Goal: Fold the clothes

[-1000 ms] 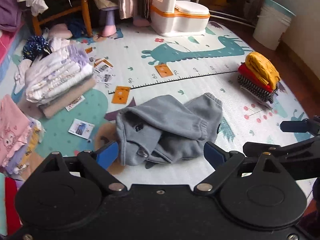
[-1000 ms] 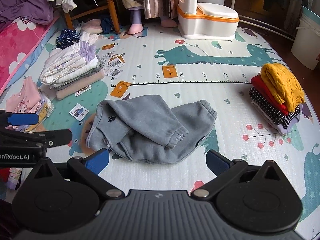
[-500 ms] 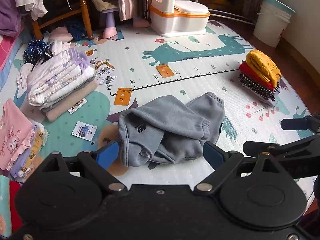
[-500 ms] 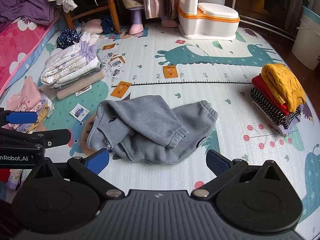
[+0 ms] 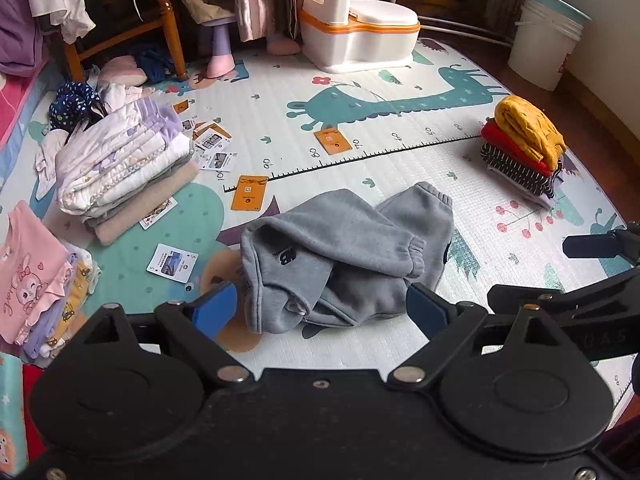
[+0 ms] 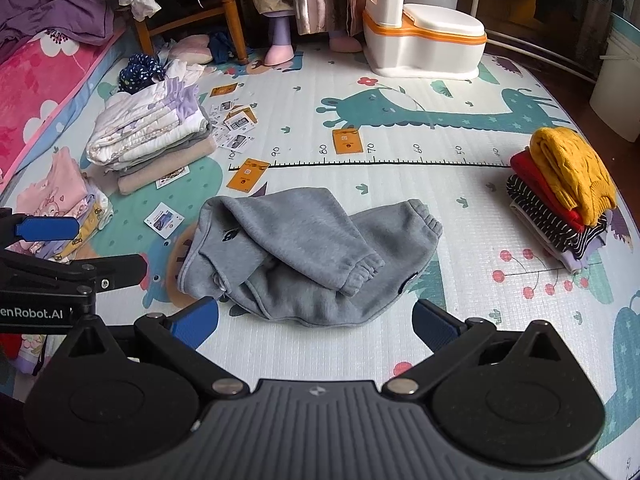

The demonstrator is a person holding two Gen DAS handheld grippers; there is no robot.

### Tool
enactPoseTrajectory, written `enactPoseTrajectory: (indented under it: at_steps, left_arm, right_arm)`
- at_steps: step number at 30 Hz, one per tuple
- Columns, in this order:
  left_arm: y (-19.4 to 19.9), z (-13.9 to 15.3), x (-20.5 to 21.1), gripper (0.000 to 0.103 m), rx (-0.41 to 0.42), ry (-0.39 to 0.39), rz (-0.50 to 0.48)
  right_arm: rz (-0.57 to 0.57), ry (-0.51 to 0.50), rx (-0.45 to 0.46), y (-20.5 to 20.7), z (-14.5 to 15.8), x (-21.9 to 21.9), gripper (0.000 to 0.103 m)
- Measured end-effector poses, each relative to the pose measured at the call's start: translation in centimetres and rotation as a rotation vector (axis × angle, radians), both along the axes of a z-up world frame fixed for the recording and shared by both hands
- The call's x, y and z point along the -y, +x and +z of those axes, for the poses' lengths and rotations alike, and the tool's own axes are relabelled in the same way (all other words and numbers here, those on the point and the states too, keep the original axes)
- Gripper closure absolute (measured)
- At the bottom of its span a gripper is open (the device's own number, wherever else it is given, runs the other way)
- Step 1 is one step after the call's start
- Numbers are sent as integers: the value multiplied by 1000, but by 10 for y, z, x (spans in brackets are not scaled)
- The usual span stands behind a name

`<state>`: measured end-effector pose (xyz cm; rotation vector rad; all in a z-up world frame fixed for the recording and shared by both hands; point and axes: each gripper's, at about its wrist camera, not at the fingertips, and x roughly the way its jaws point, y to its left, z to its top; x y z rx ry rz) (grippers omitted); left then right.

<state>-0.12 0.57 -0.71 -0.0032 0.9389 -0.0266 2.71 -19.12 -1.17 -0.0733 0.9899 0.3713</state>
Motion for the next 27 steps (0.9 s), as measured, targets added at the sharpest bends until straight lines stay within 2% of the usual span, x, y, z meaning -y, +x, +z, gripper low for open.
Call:
enactPoseTrajectory:
  at_steps: [18, 27]
  left_arm:
    - [2, -3, -2, 10, -5, 8, 6]
    - [4, -17, -7, 10, 2, 8, 19]
  right_arm:
    - [8, -10, -2, 4, -7, 0, 0]
    - [12, -3, 3, 11, -19, 5, 0]
